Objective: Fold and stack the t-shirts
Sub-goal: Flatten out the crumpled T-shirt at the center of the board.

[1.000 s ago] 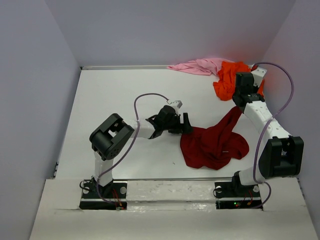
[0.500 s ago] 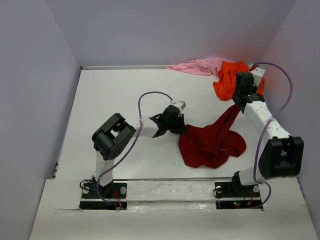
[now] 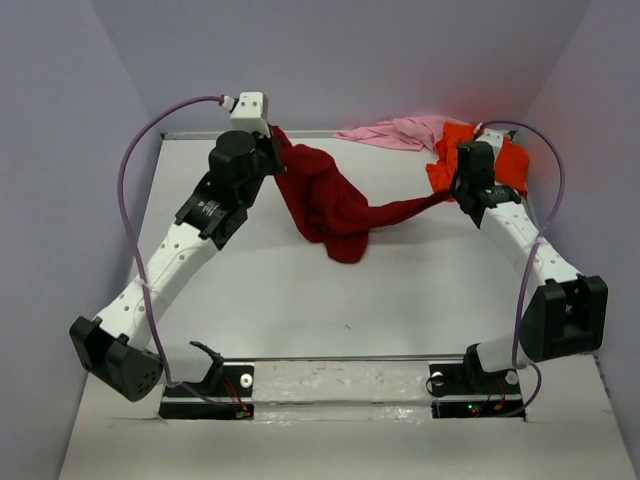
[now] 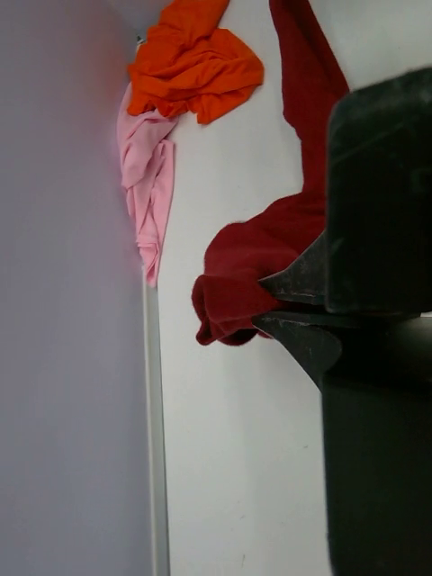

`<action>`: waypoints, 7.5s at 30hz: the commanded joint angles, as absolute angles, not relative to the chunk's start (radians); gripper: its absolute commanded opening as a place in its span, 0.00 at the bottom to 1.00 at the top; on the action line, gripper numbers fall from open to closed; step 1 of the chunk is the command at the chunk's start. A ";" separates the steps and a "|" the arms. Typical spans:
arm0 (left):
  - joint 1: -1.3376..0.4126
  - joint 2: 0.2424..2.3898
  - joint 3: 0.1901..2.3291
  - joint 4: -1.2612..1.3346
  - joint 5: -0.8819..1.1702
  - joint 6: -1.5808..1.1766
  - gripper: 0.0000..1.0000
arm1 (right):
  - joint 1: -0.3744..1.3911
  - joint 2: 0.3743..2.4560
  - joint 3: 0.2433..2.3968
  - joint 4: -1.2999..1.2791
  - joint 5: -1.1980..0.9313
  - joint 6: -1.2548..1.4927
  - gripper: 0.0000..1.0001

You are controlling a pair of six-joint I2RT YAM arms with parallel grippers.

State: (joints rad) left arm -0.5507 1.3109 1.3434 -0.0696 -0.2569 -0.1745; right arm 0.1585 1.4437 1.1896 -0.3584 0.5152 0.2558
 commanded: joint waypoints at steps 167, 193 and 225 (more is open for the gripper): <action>-0.726 1.182 0.598 -0.061 -0.620 -0.756 0.84 | 0.316 1.129 0.902 -0.433 0.391 0.482 0.00; -0.738 1.077 0.496 -0.138 -0.574 -0.864 0.83 | 0.400 1.158 0.908 -0.454 0.454 0.479 0.00; -0.821 1.092 0.800 -0.222 -0.744 -0.663 0.00 | 0.400 1.155 0.887 -0.425 0.399 0.465 0.00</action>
State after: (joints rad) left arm -0.8169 1.1454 0.6533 -0.1745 -0.5915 -0.7944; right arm 0.3916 1.1698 0.8806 -0.4629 0.4019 0.4747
